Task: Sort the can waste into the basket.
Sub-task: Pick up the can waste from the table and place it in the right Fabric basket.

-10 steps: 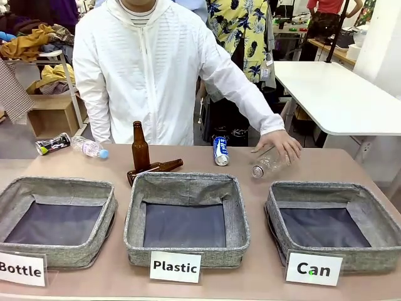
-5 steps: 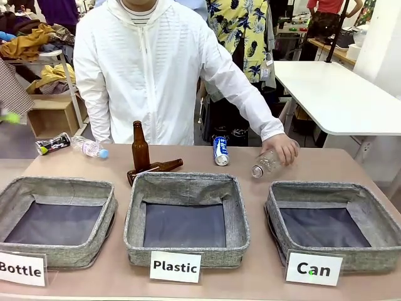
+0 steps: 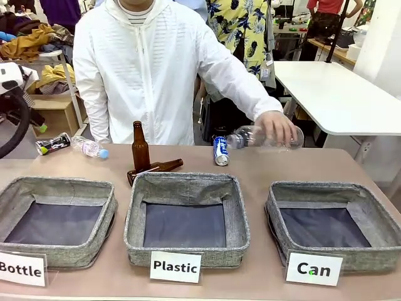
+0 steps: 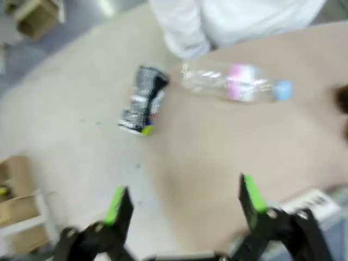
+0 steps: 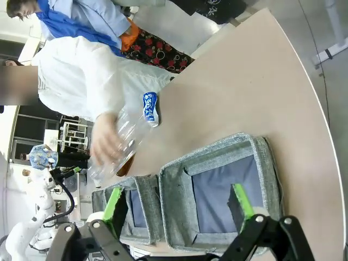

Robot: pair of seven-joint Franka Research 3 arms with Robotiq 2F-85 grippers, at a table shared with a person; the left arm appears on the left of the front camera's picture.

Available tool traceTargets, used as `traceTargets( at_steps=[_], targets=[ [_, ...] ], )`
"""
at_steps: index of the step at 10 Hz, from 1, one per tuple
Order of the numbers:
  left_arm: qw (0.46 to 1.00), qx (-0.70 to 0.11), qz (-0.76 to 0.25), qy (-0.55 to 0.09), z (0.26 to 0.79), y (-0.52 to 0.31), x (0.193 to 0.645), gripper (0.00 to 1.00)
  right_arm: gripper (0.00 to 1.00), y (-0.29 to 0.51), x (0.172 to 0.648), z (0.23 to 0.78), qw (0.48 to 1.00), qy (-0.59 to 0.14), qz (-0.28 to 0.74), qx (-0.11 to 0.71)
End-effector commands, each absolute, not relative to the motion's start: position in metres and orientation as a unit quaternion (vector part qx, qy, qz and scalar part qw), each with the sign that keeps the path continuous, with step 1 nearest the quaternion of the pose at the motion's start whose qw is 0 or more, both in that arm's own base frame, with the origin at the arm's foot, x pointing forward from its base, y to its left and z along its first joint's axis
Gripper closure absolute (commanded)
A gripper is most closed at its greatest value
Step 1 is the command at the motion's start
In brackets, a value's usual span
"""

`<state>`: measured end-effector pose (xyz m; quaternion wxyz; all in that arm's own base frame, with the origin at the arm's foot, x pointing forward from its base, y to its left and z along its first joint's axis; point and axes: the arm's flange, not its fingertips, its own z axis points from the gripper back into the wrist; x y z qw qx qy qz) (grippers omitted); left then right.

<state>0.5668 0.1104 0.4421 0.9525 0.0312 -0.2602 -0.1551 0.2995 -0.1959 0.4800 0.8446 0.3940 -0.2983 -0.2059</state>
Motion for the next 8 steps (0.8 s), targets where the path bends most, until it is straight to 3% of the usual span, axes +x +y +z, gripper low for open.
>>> traceTargets(
  at_steps=[1, 2, 5, 6, 8],
  targets=[
    [0.958, 0.016, -0.095, -0.270, 0.471, 0.114, 0.567, 0.00, 0.00, -0.198, 0.301, 0.480, 0.842, -0.307, -0.194, 0.398],
    [0.953, 0.031, -0.155, -0.260, 0.442, 0.110, 0.567, 0.00, 0.00, -0.198, 0.301, 0.480, 0.842, -0.307, -0.194, 0.398],
    [0.954, 0.039, -0.140, -0.261, 0.445, 0.113, 0.572, 0.00, 0.00, -0.198, 0.301, 0.480, 0.842, -0.307, -0.194, 0.398],
    [0.943, 0.056, -0.255, -0.206, 0.446, 0.119, 0.603, 0.00, 0.00, -0.198, 0.301, 0.480, 0.842, -0.307, -0.194, 0.398],
    [0.908, 0.094, -0.386, -0.134, 0.437, 0.134, 0.647, 0.00, 0.00, -0.198, 0.301, 0.480, 0.842, -0.307, -0.194, 0.398]
  ],
)
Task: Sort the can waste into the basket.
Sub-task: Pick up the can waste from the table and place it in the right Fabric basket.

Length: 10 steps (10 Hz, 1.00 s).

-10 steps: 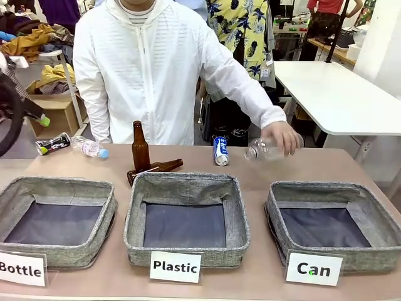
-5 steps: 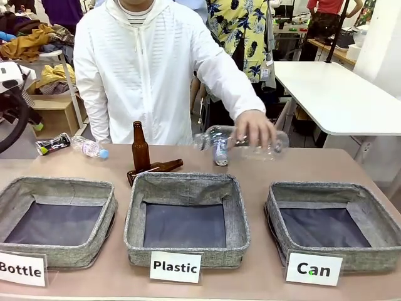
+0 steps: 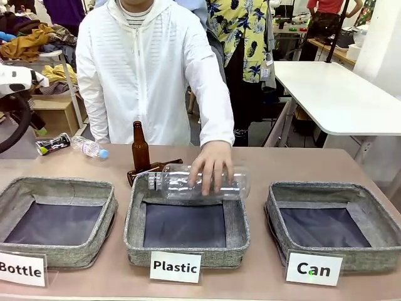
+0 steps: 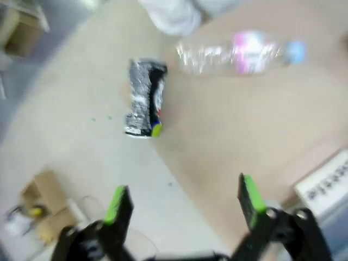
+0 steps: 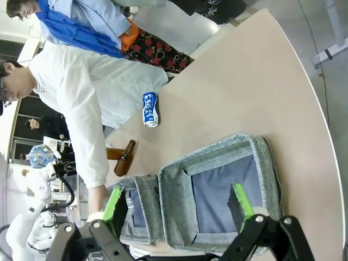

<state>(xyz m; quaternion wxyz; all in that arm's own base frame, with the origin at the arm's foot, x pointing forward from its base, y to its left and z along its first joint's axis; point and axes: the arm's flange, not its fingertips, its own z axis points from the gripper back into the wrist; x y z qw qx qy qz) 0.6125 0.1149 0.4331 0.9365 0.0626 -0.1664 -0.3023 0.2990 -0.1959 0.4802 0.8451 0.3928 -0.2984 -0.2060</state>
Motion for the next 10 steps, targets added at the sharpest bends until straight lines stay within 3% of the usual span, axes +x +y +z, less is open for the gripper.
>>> traceTargets(
  at_steps=[1, 4, 10],
  targets=[
    [0.887, 0.104, -0.437, -0.108, 0.428, 0.140, 0.667, 0.00, 0.00, -0.198, 0.301, 0.480, 0.842, -0.307, -0.194, 0.398],
    [0.869, 0.044, -0.484, -0.094, 0.406, 0.151, 0.725, 0.00, 0.00, -0.198, 0.301, 0.480, 0.842, -0.307, -0.194, 0.398],
    [0.874, -0.019, -0.478, -0.080, 0.343, 0.156, 0.783, 0.00, 0.00, -0.198, 0.301, 0.480, 0.842, -0.307, -0.194, 0.398]
  ],
)
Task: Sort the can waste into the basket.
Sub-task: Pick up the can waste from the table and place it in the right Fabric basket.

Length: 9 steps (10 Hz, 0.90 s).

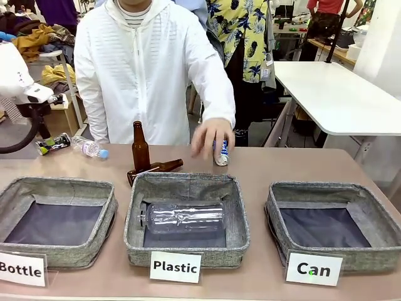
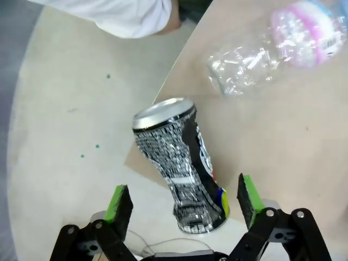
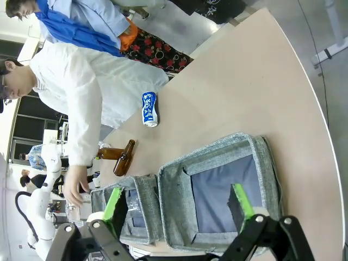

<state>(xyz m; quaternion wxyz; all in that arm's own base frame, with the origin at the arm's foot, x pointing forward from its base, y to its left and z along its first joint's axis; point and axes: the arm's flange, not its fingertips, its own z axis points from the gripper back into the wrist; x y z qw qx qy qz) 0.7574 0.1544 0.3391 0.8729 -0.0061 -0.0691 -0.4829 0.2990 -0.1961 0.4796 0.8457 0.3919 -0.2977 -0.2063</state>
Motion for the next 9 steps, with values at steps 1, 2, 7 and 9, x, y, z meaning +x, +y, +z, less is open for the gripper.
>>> traceTargets(
  at_steps=[1, 2, 7, 9],
  targets=[
    [0.881, -0.018, -0.469, -0.065, 0.331, 0.152, 0.787, 0.00, 0.00, -0.198, 0.301, 0.480, 0.842, -0.307, -0.194, 0.398],
    [0.884, -0.021, -0.463, -0.059, 0.323, 0.150, 0.790, 0.00, 0.00, -0.198, 0.301, 0.480, 0.842, -0.307, -0.194, 0.398],
    [0.889, -0.031, -0.456, -0.031, 0.310, 0.149, 0.800, 0.00, 0.00, -0.198, 0.301, 0.480, 0.842, -0.307, -0.194, 0.398],
    [0.892, -0.023, -0.452, -0.023, 0.307, 0.151, 0.801, 0.58, 0.00, -0.198, 0.301, 0.480, 0.842, -0.307, -0.194, 0.398]
  ],
)
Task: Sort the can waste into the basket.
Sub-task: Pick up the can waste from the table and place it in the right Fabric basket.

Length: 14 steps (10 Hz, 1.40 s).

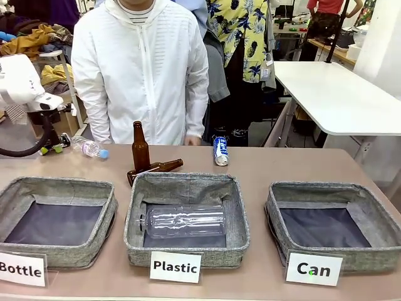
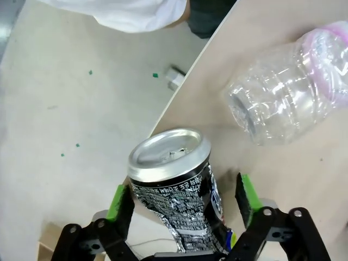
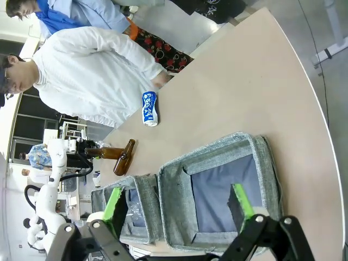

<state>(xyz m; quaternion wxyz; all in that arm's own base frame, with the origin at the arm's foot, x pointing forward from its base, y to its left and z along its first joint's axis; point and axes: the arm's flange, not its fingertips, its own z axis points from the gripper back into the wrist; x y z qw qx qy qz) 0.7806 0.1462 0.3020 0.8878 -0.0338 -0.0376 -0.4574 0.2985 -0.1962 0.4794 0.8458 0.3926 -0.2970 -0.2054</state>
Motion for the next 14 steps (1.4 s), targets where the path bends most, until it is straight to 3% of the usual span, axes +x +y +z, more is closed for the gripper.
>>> traceTargets(
  at_steps=[1, 2, 4, 5, 6, 8, 11, 14],
  targets=[
    [0.891, -0.022, -0.453, -0.022, 0.305, 0.152, 0.800, 0.59, 0.00, -0.198, 0.301, 0.480, 0.842, -0.307, -0.194, 0.398],
    [0.894, -0.020, -0.447, -0.019, 0.304, 0.154, 0.799, 1.00, 0.00, -0.198, 0.301, 0.480, 0.842, -0.307, -0.194, 0.398],
    [0.896, -0.013, -0.444, -0.017, 0.304, 0.155, 0.798, 1.00, 0.00, -0.198, 0.301, 0.480, 0.842, -0.307, -0.194, 0.398],
    [0.898, -0.010, -0.440, -0.019, 0.305, 0.156, 0.797, 0.87, 0.00, -0.198, 0.301, 0.480, 0.842, -0.307, -0.194, 0.398],
    [0.899, -0.005, -0.437, -0.020, 0.307, 0.158, 0.795, 0.96, 0.00, -0.198, 0.301, 0.480, 0.842, -0.307, -0.194, 0.398],
    [0.903, 0.011, -0.429, -0.026, 0.327, 0.164, 0.785, 1.00, 0.00, -0.198, 0.301, 0.480, 0.842, -0.307, -0.194, 0.398],
    [0.890, 0.016, -0.451, -0.059, 0.428, 0.170, 0.685, 1.00, 0.00, -0.198, 0.301, 0.480, 0.842, -0.307, -0.194, 0.398],
    [0.863, -0.058, -0.498, -0.071, 0.487, 0.174, 0.568, 1.00, 0.00, -0.198, 0.301, 0.480, 0.842, -0.307, -0.194, 0.398]
  ],
)
